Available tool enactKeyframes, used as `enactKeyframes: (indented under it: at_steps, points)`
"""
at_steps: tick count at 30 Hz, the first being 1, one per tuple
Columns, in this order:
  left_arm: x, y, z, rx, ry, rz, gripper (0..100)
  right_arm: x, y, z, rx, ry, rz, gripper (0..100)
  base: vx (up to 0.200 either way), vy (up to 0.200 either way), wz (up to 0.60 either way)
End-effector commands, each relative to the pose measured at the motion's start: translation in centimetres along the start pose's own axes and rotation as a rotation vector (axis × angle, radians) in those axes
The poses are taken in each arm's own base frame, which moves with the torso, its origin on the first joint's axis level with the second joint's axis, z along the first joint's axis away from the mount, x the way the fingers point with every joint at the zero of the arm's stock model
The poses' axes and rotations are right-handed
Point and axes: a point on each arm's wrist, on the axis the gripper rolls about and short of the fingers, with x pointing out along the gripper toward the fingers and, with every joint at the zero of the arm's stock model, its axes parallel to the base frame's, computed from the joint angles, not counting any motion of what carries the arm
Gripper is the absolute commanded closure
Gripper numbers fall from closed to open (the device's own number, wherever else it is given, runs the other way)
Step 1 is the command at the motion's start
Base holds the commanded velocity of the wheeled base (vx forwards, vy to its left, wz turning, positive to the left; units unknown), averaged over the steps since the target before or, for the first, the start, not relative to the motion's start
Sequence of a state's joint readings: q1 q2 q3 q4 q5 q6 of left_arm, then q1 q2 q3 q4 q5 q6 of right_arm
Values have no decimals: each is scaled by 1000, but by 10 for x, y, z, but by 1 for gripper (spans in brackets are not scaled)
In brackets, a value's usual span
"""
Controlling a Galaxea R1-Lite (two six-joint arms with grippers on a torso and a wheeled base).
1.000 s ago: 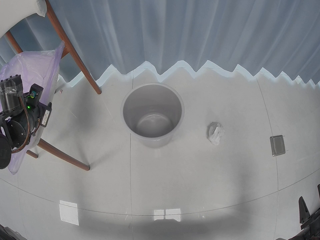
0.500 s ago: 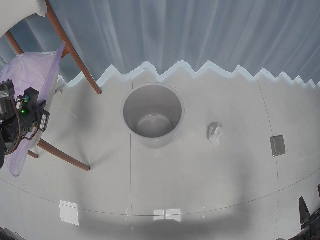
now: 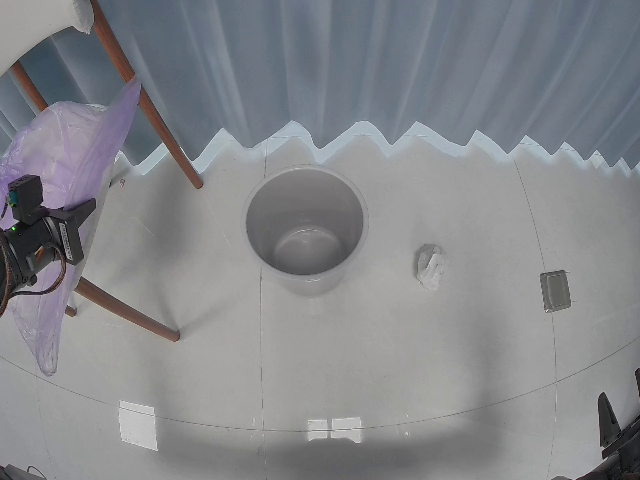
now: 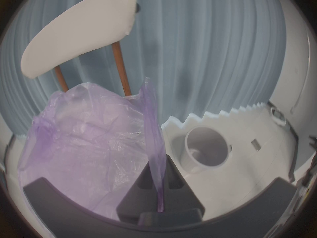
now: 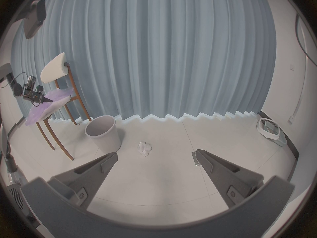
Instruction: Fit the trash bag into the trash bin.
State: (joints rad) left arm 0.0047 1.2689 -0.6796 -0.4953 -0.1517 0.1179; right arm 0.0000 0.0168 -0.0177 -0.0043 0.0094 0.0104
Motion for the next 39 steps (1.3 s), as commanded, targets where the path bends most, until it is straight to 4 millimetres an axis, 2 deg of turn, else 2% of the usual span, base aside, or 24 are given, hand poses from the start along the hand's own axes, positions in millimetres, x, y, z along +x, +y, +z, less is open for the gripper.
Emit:
enactKeyframes:
  at_steps: [1,6,8,10,13,17,18,20,21,24,28,29,33,34,36,37,39]
  points:
    - [-22,0,10,-98,-68,-10,100,0,0,-5,-1,1,1,0,0,0,0]
    - [-20,-1,20,-244,-126,-90,100,0,0,-5,-1,1,1,0,0,0,0]
    - [-20,-1,21,-246,-134,-92,100,0,0,-5,-1,2,1,0,0,0,0]
    - [-6,0,22,-257,-180,-105,100,0,0,-5,-1,1,0,0,0,0,0]
    - [-1,-3,25,-252,-213,-131,100,0,0,-5,-1,0,-2,0,0,0,0]
    - [7,-17,26,-249,-230,-240,100,0,0,-5,-1,0,-3,0,0,0,0]
    - [9,-27,29,-283,-229,-306,100,0,0,-5,0,0,-5,0,0,0,0]
    - [10,-34,32,-313,-228,-342,100,0,0,-5,0,0,-5,0,0,0,0]
    - [11,-47,39,-375,-230,-414,100,0,0,-5,5,-1,-6,0,0,0,0]
    - [13,-62,51,-460,-229,-509,100,0,0,-5,11,-1,-9,0,0,0,0]
    - [24,-78,59,-482,-223,-578,100,0,0,-5,16,-1,-11,0,0,0,0]
    - [32,-91,62,-484,-212,-622,100,0,0,-5,16,-1,-11,0,0,0,0]
    - [44,-115,66,-535,-179,-705,100,0,0,-5,16,-1,-11,0,0,0,0]
    - [44,-115,66,-535,-179,-705,100,0,0,-5,16,-1,-11,0,0,0,0]
    - [45,-136,77,-644,-172,-801,100,0,0,-5,16,-1,-11,0,0,0,0]
    - [45,-136,77,-644,-172,-801,100,0,0,-5,16,-1,-11,0,0,0,0]
    - [44,-149,87,-768,-150,-881,100,0,0,-5,16,-1,-11,0,0,0,0]
